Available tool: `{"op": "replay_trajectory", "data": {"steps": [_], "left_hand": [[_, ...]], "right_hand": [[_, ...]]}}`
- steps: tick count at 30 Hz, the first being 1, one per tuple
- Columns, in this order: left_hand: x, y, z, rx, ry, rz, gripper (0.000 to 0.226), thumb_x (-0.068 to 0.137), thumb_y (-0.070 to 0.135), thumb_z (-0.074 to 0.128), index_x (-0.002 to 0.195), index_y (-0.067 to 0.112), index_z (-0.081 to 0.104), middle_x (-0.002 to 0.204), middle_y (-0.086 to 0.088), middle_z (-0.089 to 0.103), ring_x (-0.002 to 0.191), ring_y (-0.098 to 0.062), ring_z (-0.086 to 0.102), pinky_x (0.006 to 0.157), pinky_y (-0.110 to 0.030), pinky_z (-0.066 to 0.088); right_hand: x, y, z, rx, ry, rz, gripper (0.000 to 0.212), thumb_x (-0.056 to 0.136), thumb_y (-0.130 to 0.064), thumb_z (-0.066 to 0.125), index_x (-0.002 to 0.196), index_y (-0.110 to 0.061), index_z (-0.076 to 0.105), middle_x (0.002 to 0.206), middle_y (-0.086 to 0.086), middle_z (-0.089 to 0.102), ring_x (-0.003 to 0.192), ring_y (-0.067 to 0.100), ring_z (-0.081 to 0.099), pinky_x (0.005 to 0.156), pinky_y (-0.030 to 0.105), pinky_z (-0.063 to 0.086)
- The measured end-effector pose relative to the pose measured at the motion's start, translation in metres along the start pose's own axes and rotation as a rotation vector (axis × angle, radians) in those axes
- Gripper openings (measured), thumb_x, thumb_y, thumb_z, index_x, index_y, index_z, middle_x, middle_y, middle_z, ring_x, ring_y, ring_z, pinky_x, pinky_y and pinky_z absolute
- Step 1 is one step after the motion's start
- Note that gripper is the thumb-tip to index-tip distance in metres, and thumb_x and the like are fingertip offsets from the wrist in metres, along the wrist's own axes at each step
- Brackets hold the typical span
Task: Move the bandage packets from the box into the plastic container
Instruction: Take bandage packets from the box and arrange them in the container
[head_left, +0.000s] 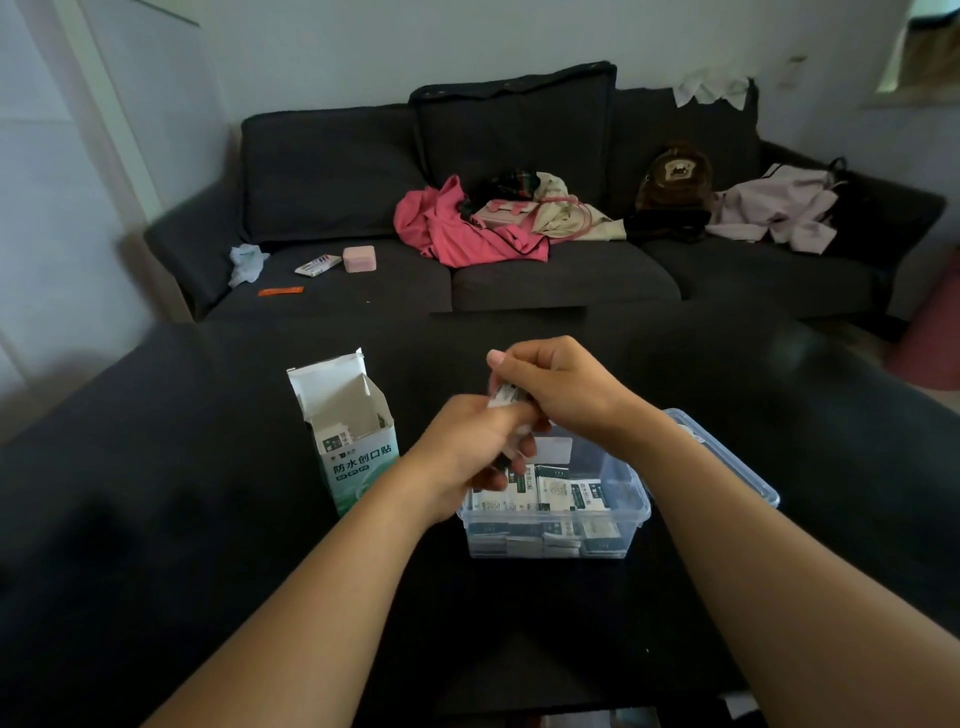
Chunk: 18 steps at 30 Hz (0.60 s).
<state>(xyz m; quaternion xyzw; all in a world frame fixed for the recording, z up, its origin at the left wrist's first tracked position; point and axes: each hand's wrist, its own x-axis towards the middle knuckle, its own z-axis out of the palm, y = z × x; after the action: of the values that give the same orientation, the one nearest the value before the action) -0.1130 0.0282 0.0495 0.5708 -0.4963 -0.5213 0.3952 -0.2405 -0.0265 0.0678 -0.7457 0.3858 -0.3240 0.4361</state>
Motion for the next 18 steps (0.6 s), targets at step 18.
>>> {"op": "replay_trajectory", "data": {"steps": [18], "left_hand": [[0.01, -0.011, 0.011, 0.257, -0.118, 0.047, 0.016, 0.089, 0.019, 0.075, 0.103, 0.013, 0.071, 0.066, 0.0, 0.068, 0.059, -0.011, 0.066, 0.048, -0.022, 0.048]], "right_hand": [[-0.017, 0.001, -0.042, -0.31, -0.351, 0.05, 0.017, 0.09, -0.012, 0.073, 0.107, -0.013, 0.074, 0.097, 0.005, 0.075, 0.075, 0.011, 0.067, 0.066, 0.021, 0.056]]}}
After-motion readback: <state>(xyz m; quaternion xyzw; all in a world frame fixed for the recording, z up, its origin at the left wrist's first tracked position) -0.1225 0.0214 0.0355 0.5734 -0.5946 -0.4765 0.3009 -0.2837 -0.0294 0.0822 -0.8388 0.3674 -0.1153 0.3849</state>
